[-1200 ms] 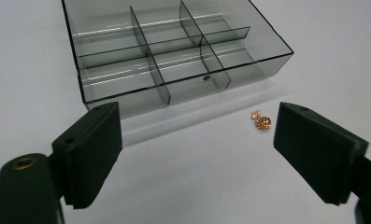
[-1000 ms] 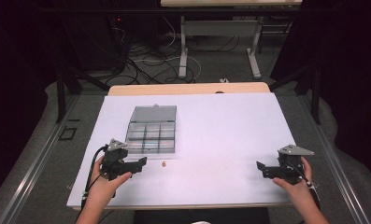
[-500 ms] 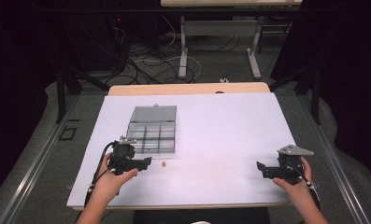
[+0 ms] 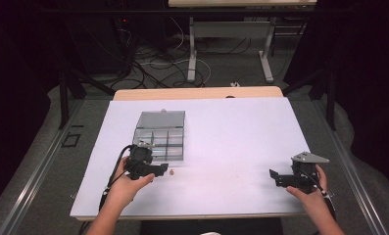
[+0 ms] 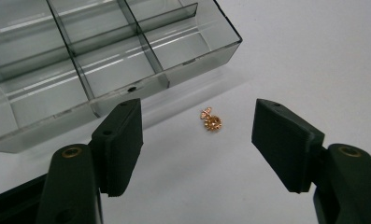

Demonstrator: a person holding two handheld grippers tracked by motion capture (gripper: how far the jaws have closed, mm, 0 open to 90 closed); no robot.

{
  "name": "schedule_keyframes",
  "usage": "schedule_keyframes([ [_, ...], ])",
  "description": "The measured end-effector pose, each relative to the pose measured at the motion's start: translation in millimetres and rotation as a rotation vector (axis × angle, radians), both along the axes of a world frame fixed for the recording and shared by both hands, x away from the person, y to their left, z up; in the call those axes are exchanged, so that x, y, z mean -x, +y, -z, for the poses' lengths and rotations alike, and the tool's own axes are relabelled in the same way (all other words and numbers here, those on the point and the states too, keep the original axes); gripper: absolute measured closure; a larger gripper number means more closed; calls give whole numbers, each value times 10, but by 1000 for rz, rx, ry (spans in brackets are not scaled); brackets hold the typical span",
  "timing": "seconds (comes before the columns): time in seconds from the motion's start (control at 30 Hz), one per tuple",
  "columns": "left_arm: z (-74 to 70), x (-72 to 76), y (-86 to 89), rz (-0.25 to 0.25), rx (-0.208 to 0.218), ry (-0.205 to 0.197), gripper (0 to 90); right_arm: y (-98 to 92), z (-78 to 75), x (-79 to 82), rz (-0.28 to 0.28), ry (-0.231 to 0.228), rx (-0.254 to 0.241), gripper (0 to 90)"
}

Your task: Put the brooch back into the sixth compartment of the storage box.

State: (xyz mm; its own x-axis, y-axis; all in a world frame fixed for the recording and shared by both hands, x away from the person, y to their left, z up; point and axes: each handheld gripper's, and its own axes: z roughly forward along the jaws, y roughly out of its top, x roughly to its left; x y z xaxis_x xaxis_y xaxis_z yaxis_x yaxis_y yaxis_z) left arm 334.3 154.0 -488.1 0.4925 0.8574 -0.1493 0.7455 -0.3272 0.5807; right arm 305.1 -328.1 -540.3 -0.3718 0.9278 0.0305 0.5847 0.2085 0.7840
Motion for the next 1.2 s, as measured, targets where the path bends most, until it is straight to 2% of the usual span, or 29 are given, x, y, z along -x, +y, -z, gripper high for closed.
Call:
schedule_keyframes([
  [0.03,-2,-9,-22,-15,7,20,354,-2,-2,0,1,-1,0,17],
  [0.13,5,-28,-68,-8,21,34,383,-1,2,1,5,-4,1,17],
  [0.2,5,-45,-102,3,-1,45,384,-5,3,2,1,1,0,17],
  [0.3,18,-56,-155,-18,15,65,399,-11,6,-1,2,0,2,17],
  [0.4,31,-78,-175,-17,16,90,399,-14,4,-1,3,0,-2,18],
  [0.53,45,-91,-206,-49,34,124,404,-16,7,-3,1,1,-1,20],
  [0.6,55,-98,-218,-61,39,121,405,-15,6,-4,0,1,0,22],
  [0.73,75,-111,-238,-90,50,154,411,-11,5,-3,-1,2,-3,24],
  [0.87,104,-132,-252,-117,64,174,454,-16,8,-5,-1,3,-1,25],
  [1.0,130,-135,-272,-135,92,177,483,-16,9,-5,-3,3,2,26],
  [1.13,148,-137,-290,-166,76,199,483,-16,10,-4,-4,3,4,27],
  [1.2,160,-139,-296,-175,78,195,495,-19,11,-5,-2,5,2,27],
])
